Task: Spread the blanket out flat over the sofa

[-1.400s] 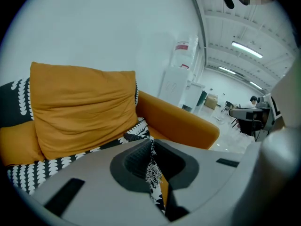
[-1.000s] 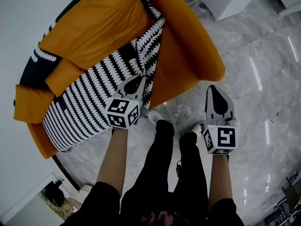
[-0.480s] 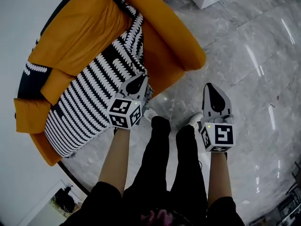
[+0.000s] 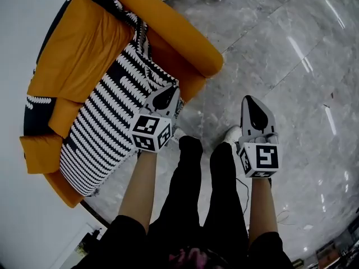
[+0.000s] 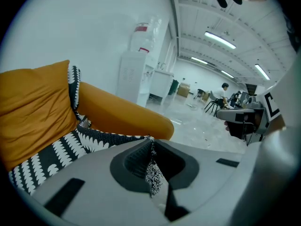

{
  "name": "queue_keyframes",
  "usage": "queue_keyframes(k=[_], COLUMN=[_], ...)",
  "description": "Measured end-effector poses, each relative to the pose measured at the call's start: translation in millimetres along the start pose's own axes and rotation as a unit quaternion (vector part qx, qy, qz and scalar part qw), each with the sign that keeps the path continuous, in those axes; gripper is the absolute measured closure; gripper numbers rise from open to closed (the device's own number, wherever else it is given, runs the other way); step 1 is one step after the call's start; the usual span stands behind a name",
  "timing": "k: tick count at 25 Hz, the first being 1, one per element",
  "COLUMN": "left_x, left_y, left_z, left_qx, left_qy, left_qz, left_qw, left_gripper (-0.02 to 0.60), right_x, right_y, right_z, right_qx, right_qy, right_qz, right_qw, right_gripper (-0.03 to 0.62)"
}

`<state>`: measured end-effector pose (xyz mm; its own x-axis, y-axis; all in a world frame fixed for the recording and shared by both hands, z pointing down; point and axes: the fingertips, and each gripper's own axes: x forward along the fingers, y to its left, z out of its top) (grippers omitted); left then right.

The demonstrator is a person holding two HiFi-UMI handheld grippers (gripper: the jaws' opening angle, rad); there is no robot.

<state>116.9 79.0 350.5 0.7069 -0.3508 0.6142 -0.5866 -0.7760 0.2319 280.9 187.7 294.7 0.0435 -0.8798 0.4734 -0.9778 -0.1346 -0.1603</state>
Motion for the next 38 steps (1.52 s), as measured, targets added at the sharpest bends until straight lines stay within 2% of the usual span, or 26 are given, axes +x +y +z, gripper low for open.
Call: queue_keyframes(k=[8, 15, 27, 38], left_x=[36, 68, 125, 180], left_y=[-45, -63, -73, -66], left_z=[-5, -21, -66, -118], left_qx=[0.033, 0.059, 0.089, 0.105], left_qy=[0.029, 0.063, 0.113, 0.146], left_qz=[-0.036, -0.056, -0.057, -0.039], left_qw=[0.9984, 0.9947, 0.988, 0.983], left_gripper=[0.552, 0.552, 0.552, 0.552], right_x=[-7, -10, -14, 1], right_y=[-33, -55, -104, -133], right_z=[-17, -39, -92, -135], right_qx=[0.023, 0.044, 0.073, 0.085], right_qy=[0.007, 0.018, 0.04, 0.054], right_qz=[-0.014, -0.03, -0.064, -0.066], right_qw=[1.0, 0.998, 0.994, 0.993], right_gripper=[0.573, 0.573, 0.574, 0.574])
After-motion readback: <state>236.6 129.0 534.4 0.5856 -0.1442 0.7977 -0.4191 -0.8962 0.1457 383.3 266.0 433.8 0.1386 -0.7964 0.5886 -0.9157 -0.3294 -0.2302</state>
